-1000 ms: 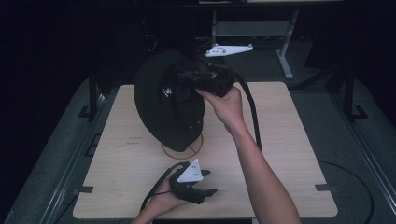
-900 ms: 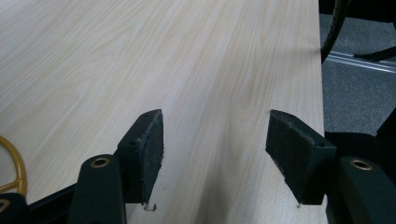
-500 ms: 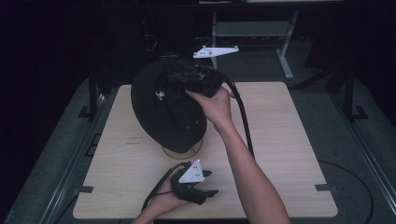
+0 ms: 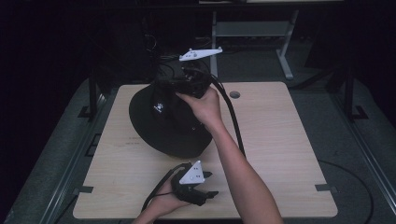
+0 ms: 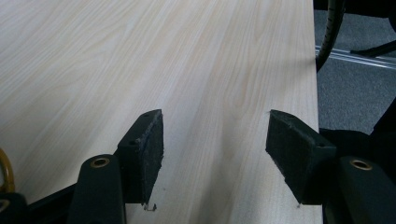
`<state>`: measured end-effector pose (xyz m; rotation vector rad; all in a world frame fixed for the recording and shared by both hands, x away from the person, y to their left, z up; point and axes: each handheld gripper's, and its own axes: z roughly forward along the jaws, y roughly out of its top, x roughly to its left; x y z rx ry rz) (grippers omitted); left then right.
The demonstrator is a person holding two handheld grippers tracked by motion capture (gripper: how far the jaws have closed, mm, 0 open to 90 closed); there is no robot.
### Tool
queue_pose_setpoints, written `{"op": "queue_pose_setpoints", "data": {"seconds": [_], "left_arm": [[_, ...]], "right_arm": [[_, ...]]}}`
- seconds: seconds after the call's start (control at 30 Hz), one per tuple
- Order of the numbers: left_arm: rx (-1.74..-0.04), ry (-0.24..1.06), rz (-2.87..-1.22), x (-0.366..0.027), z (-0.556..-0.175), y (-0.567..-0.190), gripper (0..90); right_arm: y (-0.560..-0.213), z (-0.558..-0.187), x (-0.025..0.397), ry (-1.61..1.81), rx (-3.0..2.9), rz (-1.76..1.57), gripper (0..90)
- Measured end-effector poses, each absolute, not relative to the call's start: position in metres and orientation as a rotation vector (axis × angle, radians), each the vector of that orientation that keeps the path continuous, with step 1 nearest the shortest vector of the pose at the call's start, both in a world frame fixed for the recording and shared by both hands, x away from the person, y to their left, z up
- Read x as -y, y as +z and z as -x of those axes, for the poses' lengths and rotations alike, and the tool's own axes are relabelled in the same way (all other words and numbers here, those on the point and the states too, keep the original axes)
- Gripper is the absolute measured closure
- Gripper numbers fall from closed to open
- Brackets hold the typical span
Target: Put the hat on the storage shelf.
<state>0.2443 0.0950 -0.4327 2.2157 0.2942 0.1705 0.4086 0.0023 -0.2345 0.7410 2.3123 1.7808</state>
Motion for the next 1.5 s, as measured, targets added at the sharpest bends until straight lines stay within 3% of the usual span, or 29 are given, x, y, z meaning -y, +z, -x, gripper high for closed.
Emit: {"op": "queue_pose_setpoints", "data": {"seconds": [0.1, 0.2, 0.27, 0.57, 1.5], "left_arm": [[-0.296, 0.172, -2.211, -0.096, -0.244, -0.432, 36.1], [-0.298, 0.169, -2.211, -0.095, -0.243, -0.433, 36.1], [-0.295, 0.168, -2.214, -0.095, -0.243, -0.433, 36.1], [-0.295, 0.161, -2.218, -0.094, -0.241, -0.435, 35.9], [-0.305, 0.157, -2.202, -0.094, -0.243, -0.436, 35.4]], "right_arm": [[-0.24, -0.413, -0.007, 1.767, -2.336, -0.76, 83.7], [-0.241, -0.413, -0.01, 1.742, -2.336, -0.766, 74.2], [-0.241, -0.412, -0.009, 1.74, -2.335, -0.776, 73.1], [-0.237, -0.408, 0.021, 1.781, -2.287, -0.796, 58.1], [-0.255, -0.393, 0.115, 1.758, -2.203, -0.938, 44.6]]}}
